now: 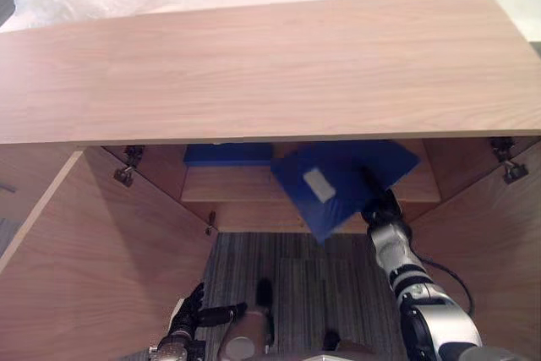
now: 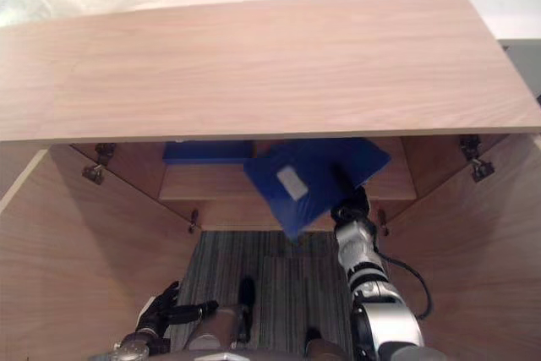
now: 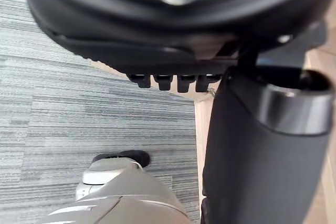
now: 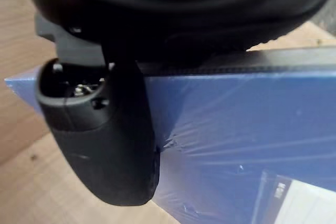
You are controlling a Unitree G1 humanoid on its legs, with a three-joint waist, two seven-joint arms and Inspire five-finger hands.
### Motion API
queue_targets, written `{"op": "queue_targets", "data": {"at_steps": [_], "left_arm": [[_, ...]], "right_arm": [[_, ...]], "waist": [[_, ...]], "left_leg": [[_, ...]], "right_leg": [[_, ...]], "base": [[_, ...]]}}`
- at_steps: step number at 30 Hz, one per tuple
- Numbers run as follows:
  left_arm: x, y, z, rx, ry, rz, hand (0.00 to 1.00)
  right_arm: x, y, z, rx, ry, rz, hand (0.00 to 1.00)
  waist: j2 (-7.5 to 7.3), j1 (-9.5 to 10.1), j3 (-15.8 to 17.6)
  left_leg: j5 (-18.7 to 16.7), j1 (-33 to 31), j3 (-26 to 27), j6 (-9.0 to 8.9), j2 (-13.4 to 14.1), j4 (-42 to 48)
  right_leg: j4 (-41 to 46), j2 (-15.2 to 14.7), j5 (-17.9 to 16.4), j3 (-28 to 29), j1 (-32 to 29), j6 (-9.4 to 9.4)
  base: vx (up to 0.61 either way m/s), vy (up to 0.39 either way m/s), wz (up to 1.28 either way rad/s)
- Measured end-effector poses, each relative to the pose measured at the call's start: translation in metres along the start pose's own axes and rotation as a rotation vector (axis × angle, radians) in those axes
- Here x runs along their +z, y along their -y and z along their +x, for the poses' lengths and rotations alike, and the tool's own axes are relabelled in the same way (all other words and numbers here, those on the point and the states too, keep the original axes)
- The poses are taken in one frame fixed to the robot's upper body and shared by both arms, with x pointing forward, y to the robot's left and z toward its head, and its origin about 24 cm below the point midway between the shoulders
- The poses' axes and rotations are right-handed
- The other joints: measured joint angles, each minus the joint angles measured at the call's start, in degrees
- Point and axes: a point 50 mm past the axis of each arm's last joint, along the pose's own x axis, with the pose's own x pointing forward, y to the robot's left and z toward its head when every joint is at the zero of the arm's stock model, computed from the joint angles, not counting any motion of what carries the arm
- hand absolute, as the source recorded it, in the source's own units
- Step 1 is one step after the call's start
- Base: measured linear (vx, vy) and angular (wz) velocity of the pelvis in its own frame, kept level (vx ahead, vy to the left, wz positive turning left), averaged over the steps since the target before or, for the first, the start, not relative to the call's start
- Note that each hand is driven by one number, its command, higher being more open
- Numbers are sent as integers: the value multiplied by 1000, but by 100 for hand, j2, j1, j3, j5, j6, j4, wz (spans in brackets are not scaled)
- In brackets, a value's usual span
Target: Walk over to the cabinet, pick up the folder, carry it to the office cabinet, place the folder inside the office cabinet, then close the office cabinet door
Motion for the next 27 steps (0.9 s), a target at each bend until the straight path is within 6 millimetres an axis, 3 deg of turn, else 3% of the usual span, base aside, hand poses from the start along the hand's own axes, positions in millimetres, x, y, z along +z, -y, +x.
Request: {"op": "queue_targets", "data": {"at_steps": [1,2,3,6,7,8,10,12,18,27], "left_arm": [[3,0,1,0,14,0,100],[10,0,1,4,42,1,100],[16,-1,1,9,68,1,100],[20,-3,2,34,86,-24,100],[23,-6,2,42,103,-47,100],[24,-6,2,43,109,-51,100],[30,-10,2,61,134,-82,100],[24,-12,2,69,99,-81,100],[16,-4,2,55,50,-105,100],[27,13,6,34,80,-169,100]], "right_arm": [[3,-12,2,30,7,21,0],[12,-41,6,101,29,41,0],[24,-63,8,162,60,62,0],[58,-96,8,265,148,117,0],[80,-115,6,323,207,121,0],[85,-119,6,334,222,122,0],[122,-151,-1,409,313,155,0],[137,-169,-7,447,355,167,0],[179,-210,-26,524,436,227,0],[213,-237,-39,496,476,256,0]], "waist": [[26,68,17],[80,252,73],[113,351,154],[221,323,393],[209,299,528],[207,288,552],[231,229,788],[244,176,945],[302,237,1176],[361,301,1200]], "left_leg": [[-40,-115,102,8,86,92],[-77,-290,338,9,287,200],[-114,-420,470,21,375,339],[-191,-607,421,32,404,668],[-206,-808,349,16,357,852],[-215,-874,318,11,347,908],[-355,-1397,96,-22,324,1511],[-444,-1663,-21,-52,322,1836],[-658,-2499,-153,-28,244,2645],[-702,-3117,-157,46,62,3001]], "right_leg": [[88,37,11,60,-156,24],[309,62,20,-39,-535,208],[517,-26,-7,-458,-808,285],[1030,-86,-181,-754,-1077,69],[1490,-171,-392,-884,-1376,-12],[1599,-185,-441,-909,-1452,-22],[2479,-272,-819,-1085,-2001,-81],[2903,-307,-1008,-1165,-2253,-93],[3981,-591,-1381,-1397,-3122,-137],[4563,-862,-1590,-1400,-3766,-200]], "base": [[-130,38,-118],[-138,7,-113],[-138,-10,-94],[-141,-48,-4],[-125,-51,19],[-141,-71,28],[-154,-92,33],[-154,-78,22],[-81,-2,11],[-46,27,7]]}}
